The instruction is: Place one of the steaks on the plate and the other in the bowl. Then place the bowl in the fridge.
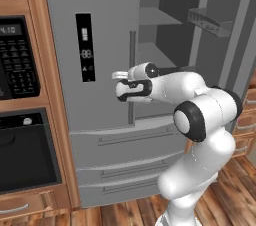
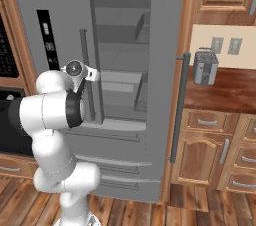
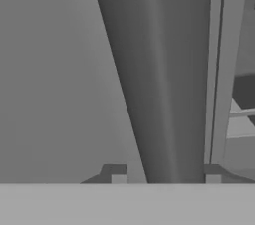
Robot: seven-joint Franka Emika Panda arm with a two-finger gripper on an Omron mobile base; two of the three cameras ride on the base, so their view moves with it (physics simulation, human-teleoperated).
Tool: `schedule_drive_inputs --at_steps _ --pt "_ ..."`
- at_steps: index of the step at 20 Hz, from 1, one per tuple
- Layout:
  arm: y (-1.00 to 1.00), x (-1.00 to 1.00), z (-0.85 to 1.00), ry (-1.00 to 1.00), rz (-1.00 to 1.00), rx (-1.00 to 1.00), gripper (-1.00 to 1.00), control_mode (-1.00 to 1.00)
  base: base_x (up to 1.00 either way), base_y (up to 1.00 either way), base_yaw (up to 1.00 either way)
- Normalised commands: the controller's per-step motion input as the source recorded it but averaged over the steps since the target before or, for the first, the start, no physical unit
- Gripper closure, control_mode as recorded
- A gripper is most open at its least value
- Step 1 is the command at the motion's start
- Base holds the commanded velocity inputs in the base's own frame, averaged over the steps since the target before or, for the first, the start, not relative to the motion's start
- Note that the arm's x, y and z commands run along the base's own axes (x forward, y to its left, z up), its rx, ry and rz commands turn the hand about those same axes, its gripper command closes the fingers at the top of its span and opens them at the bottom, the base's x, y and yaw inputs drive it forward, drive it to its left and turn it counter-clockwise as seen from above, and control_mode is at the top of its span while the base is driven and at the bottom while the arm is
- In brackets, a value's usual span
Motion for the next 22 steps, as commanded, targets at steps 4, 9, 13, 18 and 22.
schedule_drive_inputs --at_steps 4,9,13,18,22 --pt "0.54 -0.23 0.51 0.27 0.15 0.05 1.00 -1.00 0.00 0.00 0.00" --pt "0.67 -0.32 0.55 0.33 0.16 0.01 1.00 -1.00 0.00 0.00 0.00" --pt "0.74 -0.44 0.67 0.38 0.17 0.00 1.00 -1.00 0.00 0.00 0.00" --pt "0.79 -0.52 0.68 0.39 0.17 0.00 1.00 -1.00 0.00 0.00 0.00" --pt "0.82 -0.66 0.63 0.34 0.17 0.00 1.00 -1.00 0.00 0.00 0.00"
